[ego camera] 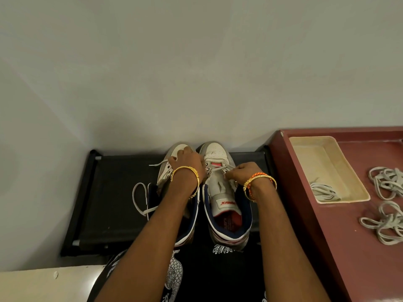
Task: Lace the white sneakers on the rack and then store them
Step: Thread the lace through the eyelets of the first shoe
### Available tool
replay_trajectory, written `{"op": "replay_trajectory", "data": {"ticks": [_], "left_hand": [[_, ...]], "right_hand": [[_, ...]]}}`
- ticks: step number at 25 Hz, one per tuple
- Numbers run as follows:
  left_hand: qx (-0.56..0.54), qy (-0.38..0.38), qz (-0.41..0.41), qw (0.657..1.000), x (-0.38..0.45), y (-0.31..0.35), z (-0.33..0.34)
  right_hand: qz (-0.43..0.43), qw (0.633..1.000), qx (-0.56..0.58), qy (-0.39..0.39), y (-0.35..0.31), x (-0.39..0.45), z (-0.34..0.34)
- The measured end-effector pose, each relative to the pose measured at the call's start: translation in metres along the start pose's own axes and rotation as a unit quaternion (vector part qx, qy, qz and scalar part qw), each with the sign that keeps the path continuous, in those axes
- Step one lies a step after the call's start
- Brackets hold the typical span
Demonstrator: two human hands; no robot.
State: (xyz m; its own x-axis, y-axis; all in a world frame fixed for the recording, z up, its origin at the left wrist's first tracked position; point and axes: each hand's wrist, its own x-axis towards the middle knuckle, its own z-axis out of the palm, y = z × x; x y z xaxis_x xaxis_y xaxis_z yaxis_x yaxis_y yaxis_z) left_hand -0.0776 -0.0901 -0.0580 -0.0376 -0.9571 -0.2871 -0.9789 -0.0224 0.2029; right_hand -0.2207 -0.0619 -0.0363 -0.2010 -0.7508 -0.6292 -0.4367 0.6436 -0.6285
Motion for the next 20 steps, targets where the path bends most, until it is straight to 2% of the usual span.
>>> {"op": "replay_trajectory", "data": {"ticks": [2, 4, 6, 10, 11, 12, 13, 15, 16, 17, 18, 19, 20], "left_hand": [[-0.035, 0.018, 0.018, 0.999, -0.002, -0.010, 0.000], [-0.114, 0.046, 0.004, 0.992, -0.009, -0.022, -0.004], [-0.205, 0.090, -0.041, 0.974, -0.014, -0.039, -0.013], [-0.317, 0.167, -0.134, 0.924, -0.020, -0.067, -0.032], [-0.370, 0.200, -0.158, 0.894, -0.022, -0.069, -0.038], [-0.438, 0.230, -0.186, 0.849, -0.022, -0.070, -0.041], [-0.518, 0.245, -0.218, 0.790, -0.021, -0.070, -0.046], [-0.678, 0.210, -0.254, 0.657, -0.017, -0.066, -0.052], [-0.729, 0.180, -0.249, 0.611, -0.014, -0.062, -0.052], [-0.743, 0.157, -0.232, 0.608, -0.012, -0.056, -0.051], [-0.708, 0.135, -0.205, 0.663, -0.009, -0.049, -0.047], [-0.615, 0.113, -0.158, 0.764, -0.008, -0.041, -0.043], [-0.475, 0.093, -0.094, 0.870, -0.008, -0.032, -0.033]], "right_hand": [[0.005, 1.000, 0.006, 0.000, -0.001, 0.000, 0.000], [0.010, 1.000, 0.010, -0.007, -0.002, 0.000, -0.001], [0.010, 1.000, 0.015, -0.018, -0.003, -0.002, -0.003], [0.000, 1.000, 0.012, -0.020, -0.001, -0.001, -0.006], [-0.001, 1.000, 0.011, -0.019, 0.000, 0.001, -0.006], [-0.002, 1.000, 0.015, -0.020, 0.000, 0.003, -0.006], [-0.001, 1.000, 0.019, -0.022, 0.001, 0.003, -0.006], [0.000, 0.999, 0.024, -0.021, 0.002, 0.004, -0.006], [0.000, 0.999, 0.027, -0.021, 0.001, 0.002, -0.005], [-0.001, 0.999, 0.030, -0.023, 0.000, 0.001, -0.004], [-0.001, 0.999, 0.031, -0.025, -0.001, 0.000, -0.004], [-0.001, 0.999, 0.033, -0.028, -0.001, -0.001, -0.003], [0.001, 0.999, 0.036, -0.031, -0.002, 0.000, -0.003]]}}
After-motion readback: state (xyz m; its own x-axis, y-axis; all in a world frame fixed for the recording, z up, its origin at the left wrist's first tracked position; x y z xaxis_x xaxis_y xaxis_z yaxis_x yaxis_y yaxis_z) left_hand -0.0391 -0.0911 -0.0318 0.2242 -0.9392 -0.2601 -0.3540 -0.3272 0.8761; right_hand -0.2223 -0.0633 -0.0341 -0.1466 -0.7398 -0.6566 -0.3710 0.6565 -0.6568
